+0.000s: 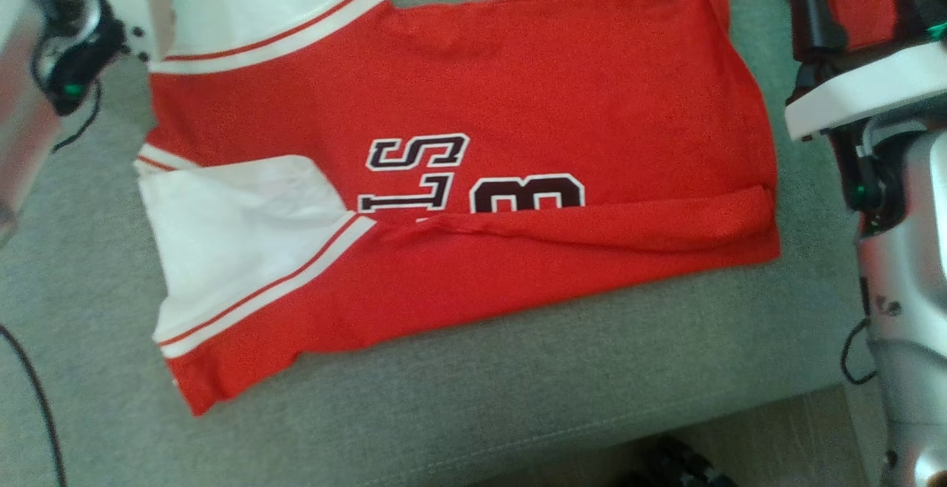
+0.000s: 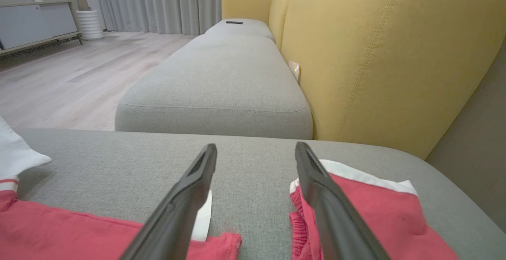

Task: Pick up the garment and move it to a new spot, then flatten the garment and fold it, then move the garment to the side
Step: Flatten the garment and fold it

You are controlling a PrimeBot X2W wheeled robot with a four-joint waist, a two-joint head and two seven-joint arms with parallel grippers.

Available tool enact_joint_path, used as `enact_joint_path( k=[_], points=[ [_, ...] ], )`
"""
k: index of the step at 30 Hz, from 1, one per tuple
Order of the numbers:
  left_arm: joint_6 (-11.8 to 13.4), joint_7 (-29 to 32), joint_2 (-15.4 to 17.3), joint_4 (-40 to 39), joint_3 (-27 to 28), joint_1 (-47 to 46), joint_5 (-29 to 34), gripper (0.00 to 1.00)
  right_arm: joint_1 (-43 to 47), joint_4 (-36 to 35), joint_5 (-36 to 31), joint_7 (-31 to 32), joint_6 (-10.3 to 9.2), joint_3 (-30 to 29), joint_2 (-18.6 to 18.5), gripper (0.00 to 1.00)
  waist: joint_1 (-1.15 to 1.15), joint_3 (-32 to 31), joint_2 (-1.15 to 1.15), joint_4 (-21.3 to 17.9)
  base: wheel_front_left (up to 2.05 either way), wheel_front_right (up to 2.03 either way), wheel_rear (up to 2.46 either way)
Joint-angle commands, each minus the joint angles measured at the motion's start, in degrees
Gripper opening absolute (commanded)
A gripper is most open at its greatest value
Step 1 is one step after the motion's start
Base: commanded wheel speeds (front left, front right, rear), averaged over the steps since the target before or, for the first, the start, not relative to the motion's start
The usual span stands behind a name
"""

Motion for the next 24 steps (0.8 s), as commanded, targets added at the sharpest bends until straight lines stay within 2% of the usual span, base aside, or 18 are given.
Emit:
enact_joint_path(
  k=[1,5,8,12,24],
  points=[
    [0.1,-3.2,0.8,-0.4,1.6,-2.0,0.7,0.0,-1.6,-1.0,0.7,0.9,-0.05,0.6,-1.4,1.0,0.0,-2.2,0.0,2.5,0.0,0.0,0.0],
    [0.1,-6.8,-0.6,-0.9,0.6,-1.2,0.9,0.0,-1.7,0.9,2.2,2.6,-0.05,1.4,-2.7,1.0,0.0,-3.9,0.0,4.6,0.0,0.0,0.0],
    [0.1,-9.2,-1.6,-1.9,-1.1,-0.3,2.2,0.0,-1.6,4.3,6.3,5.6,-0.05,0.7,-3.2,1.0,0.0,-5.1,0.0,6.7,0.0,0.0,0.0],
    [0.1,-11.2,-2.6,-4.2,-2.7,1.3,3.2,0.0,-1.9,9.6,8.5,9.4,-0.05,2.1,-6.0,1.0,0.0,-5.9,0.0,9.0,0.0,0.0,0.0],
    [0.1,-11.4,-3.1,-10.2,-4.5,2.7,5.0,0.0,-6.5,23.2,9.8,15.9,-0.05,8.2,-12.2,1.0,0.0,-5.1,0.0,12.5,0.0,0.0,0.0]
  ],
)
